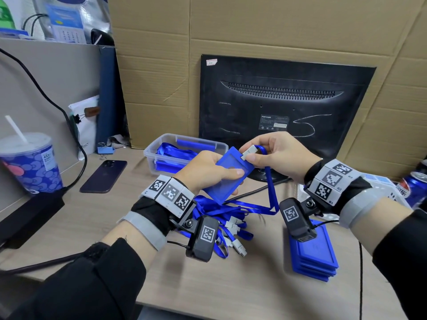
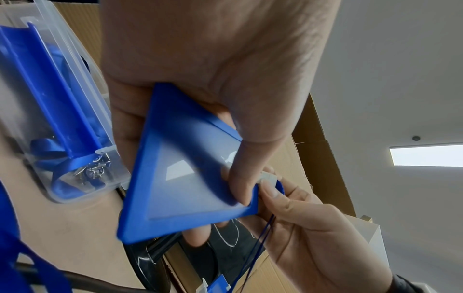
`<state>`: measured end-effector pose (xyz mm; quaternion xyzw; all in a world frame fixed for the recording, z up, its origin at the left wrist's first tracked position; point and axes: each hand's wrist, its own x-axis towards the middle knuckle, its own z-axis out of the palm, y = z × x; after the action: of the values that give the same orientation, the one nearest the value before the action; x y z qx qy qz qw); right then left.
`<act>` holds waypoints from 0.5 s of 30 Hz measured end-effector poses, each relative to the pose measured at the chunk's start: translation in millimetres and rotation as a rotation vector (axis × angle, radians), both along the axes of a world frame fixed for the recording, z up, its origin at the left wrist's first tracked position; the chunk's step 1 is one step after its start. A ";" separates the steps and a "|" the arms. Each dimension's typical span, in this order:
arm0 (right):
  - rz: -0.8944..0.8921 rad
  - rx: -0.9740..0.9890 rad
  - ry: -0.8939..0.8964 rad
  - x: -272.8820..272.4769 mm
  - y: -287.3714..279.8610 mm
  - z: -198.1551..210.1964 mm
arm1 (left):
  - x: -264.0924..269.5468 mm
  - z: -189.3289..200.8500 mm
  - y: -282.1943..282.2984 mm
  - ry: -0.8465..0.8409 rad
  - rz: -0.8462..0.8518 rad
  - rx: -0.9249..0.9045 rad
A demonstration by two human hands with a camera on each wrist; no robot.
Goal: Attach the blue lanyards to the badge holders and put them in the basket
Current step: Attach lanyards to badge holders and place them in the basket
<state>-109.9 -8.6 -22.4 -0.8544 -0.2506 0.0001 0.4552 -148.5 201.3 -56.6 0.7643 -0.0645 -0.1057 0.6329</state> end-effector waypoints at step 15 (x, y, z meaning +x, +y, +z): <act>0.044 0.111 0.129 2.5 -3.0 -4.4 | 0.8 3.4 4.1 -0.063 -0.153 0.058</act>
<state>-107.4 -11.5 -26.8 -0.8205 -0.2391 0.0510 0.5168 -147.7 205.5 -53.2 0.7780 -0.1398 -0.1314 0.5983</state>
